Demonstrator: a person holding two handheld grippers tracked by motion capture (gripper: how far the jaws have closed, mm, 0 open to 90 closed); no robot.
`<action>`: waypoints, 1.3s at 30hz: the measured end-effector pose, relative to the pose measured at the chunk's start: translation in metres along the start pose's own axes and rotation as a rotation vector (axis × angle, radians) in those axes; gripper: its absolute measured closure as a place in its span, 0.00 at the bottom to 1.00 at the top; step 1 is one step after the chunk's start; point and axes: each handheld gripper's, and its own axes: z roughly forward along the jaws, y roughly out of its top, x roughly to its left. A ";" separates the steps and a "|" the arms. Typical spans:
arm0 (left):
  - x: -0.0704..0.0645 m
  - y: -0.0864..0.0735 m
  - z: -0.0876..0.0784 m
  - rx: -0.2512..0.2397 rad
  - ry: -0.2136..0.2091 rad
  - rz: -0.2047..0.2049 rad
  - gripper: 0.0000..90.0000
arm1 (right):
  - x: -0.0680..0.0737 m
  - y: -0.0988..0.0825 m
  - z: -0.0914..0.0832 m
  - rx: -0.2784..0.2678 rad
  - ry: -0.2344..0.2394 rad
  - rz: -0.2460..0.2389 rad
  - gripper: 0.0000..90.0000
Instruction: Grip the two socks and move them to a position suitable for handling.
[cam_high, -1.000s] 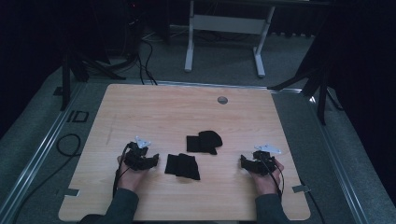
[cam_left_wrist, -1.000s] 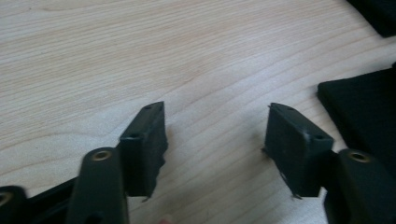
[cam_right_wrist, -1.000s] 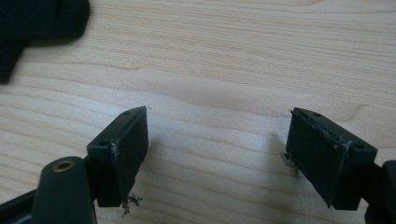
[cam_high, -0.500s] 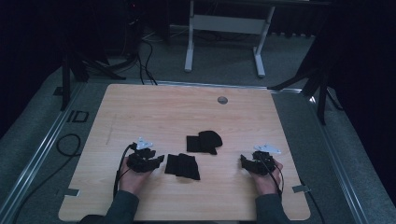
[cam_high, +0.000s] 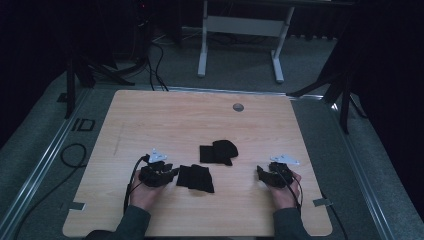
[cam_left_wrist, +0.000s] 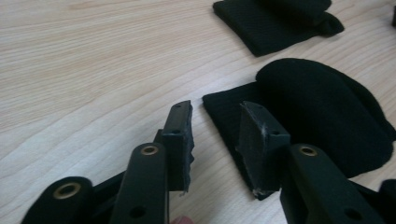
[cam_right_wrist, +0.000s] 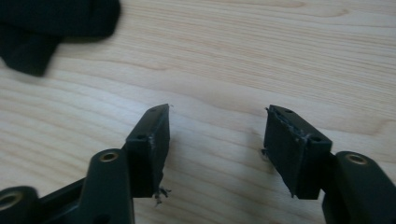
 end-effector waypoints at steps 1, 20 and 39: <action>-0.001 0.000 0.000 -0.001 -0.006 -0.003 0.74 | 0.001 0.001 0.000 0.002 0.006 -0.006 0.48; -0.014 0.002 0.004 0.005 -0.087 0.016 0.74 | 0.034 0.015 -0.010 0.022 0.097 -0.079 0.48; -0.022 -0.001 0.014 0.073 -0.055 0.080 0.89 | 0.078 0.022 -0.015 0.018 0.239 -0.180 0.69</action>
